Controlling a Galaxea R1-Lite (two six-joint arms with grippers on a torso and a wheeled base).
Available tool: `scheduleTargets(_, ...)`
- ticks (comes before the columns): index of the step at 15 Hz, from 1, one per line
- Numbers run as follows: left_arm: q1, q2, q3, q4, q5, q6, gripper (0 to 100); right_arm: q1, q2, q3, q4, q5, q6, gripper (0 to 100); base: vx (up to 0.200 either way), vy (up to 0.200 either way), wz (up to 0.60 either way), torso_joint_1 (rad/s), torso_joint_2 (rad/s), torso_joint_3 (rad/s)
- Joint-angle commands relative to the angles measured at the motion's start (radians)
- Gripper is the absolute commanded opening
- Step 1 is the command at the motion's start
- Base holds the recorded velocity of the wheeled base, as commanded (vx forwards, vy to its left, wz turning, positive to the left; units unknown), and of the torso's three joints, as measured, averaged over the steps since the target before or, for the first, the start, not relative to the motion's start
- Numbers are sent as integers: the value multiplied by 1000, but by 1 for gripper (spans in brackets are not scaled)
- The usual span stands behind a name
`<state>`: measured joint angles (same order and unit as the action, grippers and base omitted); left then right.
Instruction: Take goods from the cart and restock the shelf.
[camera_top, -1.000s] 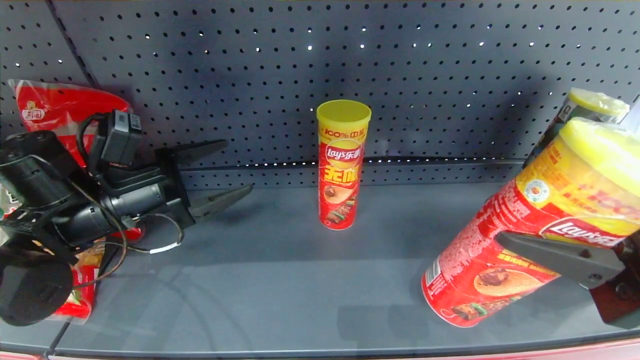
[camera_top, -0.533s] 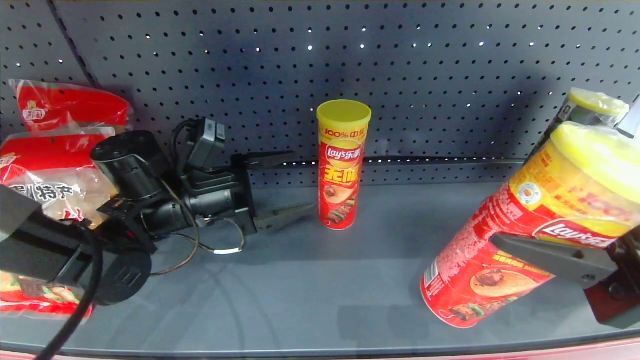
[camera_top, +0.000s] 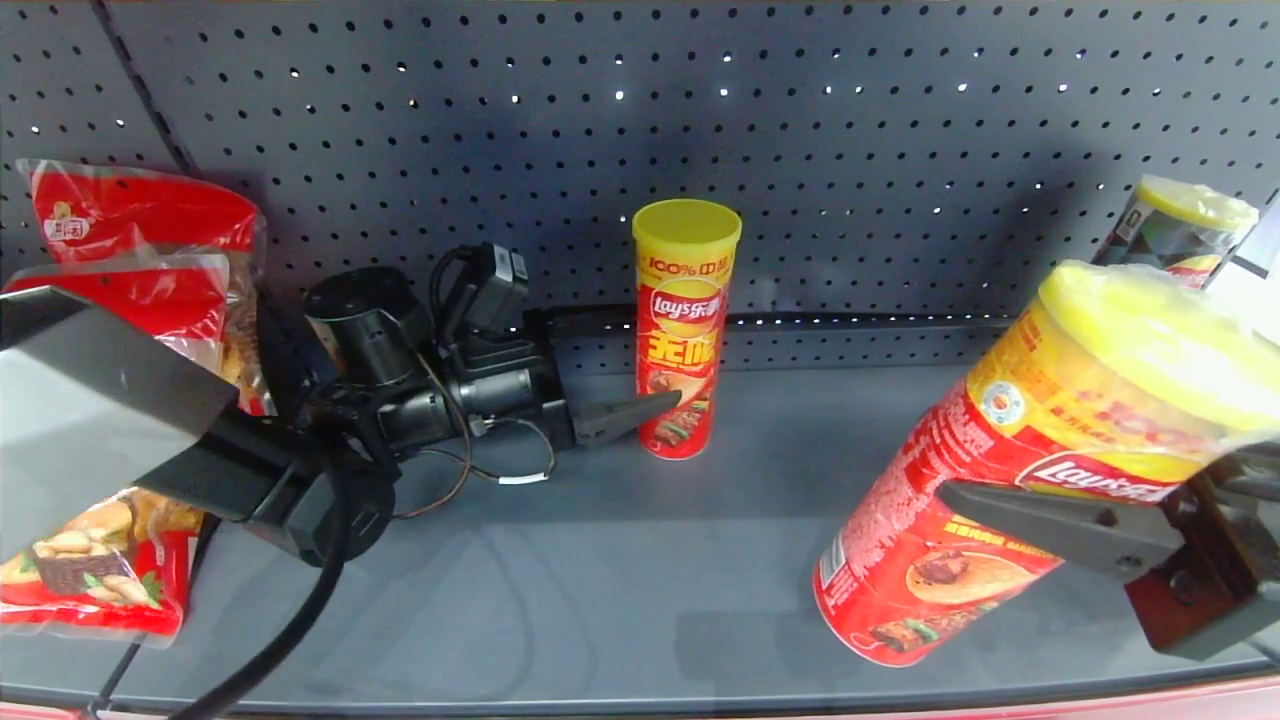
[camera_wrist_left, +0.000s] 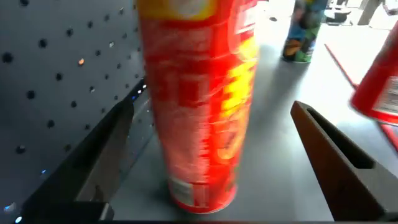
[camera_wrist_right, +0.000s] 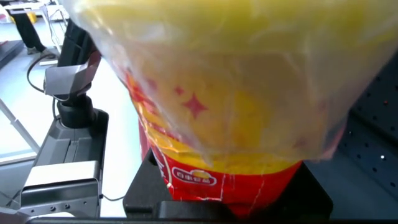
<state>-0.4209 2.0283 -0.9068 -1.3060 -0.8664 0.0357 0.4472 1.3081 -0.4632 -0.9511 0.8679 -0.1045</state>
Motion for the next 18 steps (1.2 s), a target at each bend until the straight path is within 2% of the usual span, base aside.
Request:
scheduleTargets(1,1,40,-47,-1,1,-2,100,4,5,-2,-2,2,-3,0,0,0,0,0,0,0)
scheduleTargets(2,-1,53,-81,-1,3,-16,100,5,5,1,-2,2,-8,0,0,0,0,0,0,0)
scheduleTargets(10,-24,118,-173,-1,0,-20,100,13,3,11,0,2,-12,0,0,0,0,0,0,0)
scheduleTargets(18,-95,181,-288,-3,-3,-34,100,13,-3,28,0,2,-24,0,0,0,0,0,0,0)
